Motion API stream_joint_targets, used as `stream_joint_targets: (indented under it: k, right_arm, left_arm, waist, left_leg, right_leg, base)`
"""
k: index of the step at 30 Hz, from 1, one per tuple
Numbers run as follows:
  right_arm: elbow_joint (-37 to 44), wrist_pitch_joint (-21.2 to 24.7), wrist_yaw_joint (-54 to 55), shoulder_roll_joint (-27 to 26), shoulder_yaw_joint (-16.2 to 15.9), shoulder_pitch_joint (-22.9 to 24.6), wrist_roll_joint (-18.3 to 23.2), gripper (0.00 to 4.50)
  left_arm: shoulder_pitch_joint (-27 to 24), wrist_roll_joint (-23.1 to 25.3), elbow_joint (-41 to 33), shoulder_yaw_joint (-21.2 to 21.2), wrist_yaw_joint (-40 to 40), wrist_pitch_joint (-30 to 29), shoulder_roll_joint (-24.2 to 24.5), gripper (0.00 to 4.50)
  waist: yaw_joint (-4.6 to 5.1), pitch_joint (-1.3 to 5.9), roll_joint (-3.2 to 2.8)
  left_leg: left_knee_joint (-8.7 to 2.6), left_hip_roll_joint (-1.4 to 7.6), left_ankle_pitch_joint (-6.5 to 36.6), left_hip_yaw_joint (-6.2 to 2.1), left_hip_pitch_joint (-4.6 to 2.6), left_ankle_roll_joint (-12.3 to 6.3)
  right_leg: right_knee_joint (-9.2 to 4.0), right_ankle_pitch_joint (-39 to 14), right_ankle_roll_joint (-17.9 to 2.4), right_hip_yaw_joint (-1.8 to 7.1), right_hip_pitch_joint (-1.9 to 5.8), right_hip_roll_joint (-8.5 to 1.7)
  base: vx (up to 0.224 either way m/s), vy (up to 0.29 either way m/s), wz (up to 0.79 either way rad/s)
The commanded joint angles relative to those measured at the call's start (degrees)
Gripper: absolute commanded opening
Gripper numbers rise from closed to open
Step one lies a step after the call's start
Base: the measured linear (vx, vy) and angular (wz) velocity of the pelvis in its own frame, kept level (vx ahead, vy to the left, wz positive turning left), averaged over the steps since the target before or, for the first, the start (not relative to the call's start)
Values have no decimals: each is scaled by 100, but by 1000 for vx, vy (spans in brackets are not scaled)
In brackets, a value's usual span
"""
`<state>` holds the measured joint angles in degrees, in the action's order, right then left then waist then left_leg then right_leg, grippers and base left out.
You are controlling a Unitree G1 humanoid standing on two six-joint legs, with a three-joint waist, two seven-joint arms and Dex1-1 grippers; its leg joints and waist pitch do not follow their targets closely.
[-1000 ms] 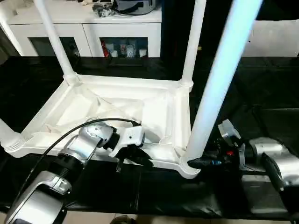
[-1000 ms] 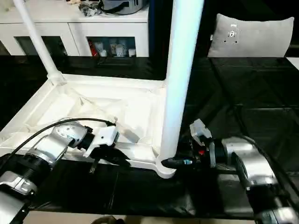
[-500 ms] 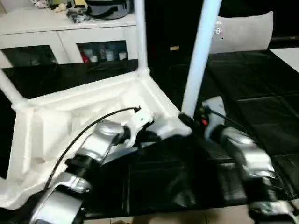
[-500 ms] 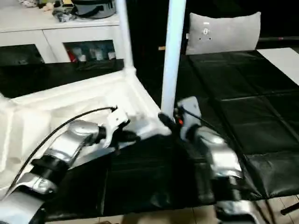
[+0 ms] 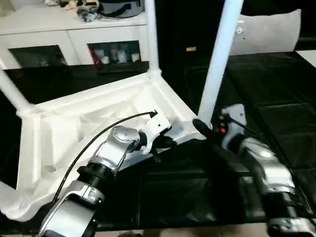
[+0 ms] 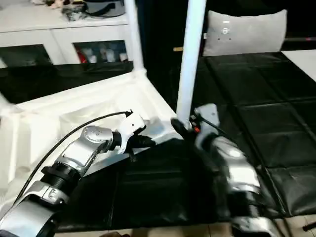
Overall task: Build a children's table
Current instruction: Rotate leg to tighten
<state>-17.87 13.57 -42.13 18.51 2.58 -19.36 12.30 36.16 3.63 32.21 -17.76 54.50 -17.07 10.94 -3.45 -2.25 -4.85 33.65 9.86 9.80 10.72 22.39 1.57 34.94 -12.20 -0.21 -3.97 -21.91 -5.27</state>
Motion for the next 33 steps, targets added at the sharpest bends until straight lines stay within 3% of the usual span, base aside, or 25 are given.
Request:
stream_joint_targets:
  k: [1,5,10,11,17,18,24,33]
  right_arm:
    - [211,-120,-765,294,-156,109,150,374]
    - [188,-215,-2008,1038,-233,66,341,386]
    - [166,-327,-2974,1417,-397,-8,473,386]
    - [148,-349,-3208,1485,-483,-16,522,386]
    - [166,-284,-3708,1529,-739,-32,606,347]
    - [177,-253,-3778,1490,-804,-35,622,335]
    - [153,-64,-4182,1335,-1096,-76,665,277]
    - [360,234,-4334,1373,-1103,75,918,214]
  left_arm:
    - [-8,96,-107,-129,316,215,233,0]
    - [32,205,57,-400,1059,864,742,0]
    - [-31,63,-21,-564,1995,1515,1122,0]
    - [-44,33,-58,-618,2166,1582,1194,0]
    - [-93,-53,-180,-805,2665,1850,1366,0]
    - [-97,-77,-210,-830,2752,1890,1370,0]
    - [-78,-144,-346,-940,3091,1969,1306,0]
    - [-96,-184,-303,-914,3111,1876,1339,0]
  waist:
    - [-23,329,77]
    - [-58,328,97]
    - [-76,335,124]
    - [-129,343,112]
    - [-244,333,115]
    - [-257,330,150]
    - [-319,340,126]
    - [-347,350,126]
  left_leg:
    - [-367,316,1235,-150,-94,-486]
    - [-363,326,1298,-154,-86,-527]
    - [-353,340,1215,-140,-89,-579]
    - [-343,355,1097,-135,-99,-643]
    - [-354,375,1174,-128,-119,-579]
    - [-364,379,1204,-127,-123,-544]
    - [-372,393,1214,-133,-134,-461]
    - [-359,379,1116,-135,-128,-457]
  right_leg:
    - [-472,-739,-1298,232,259,-363]
    - [-465,-836,-1292,220,269,-364]
    - [-440,-781,-1396,221,242,-365]
    - [-412,-624,-1467,224,227,-369]
    - [-410,-764,-1477,237,202,-380]
    - [-417,-828,-1464,241,202,-385]
    - [-392,-797,-1474,248,186,-387]
    - [-381,-667,-1450,246,203,-382]
  base:
    - [0,0,0]
    - [0,0,0]
    - [0,0,0]
    - [0,0,0]
    - [0,0,0]
    - [0,0,0]
    - [0,0,0]
    - [0,0,0]
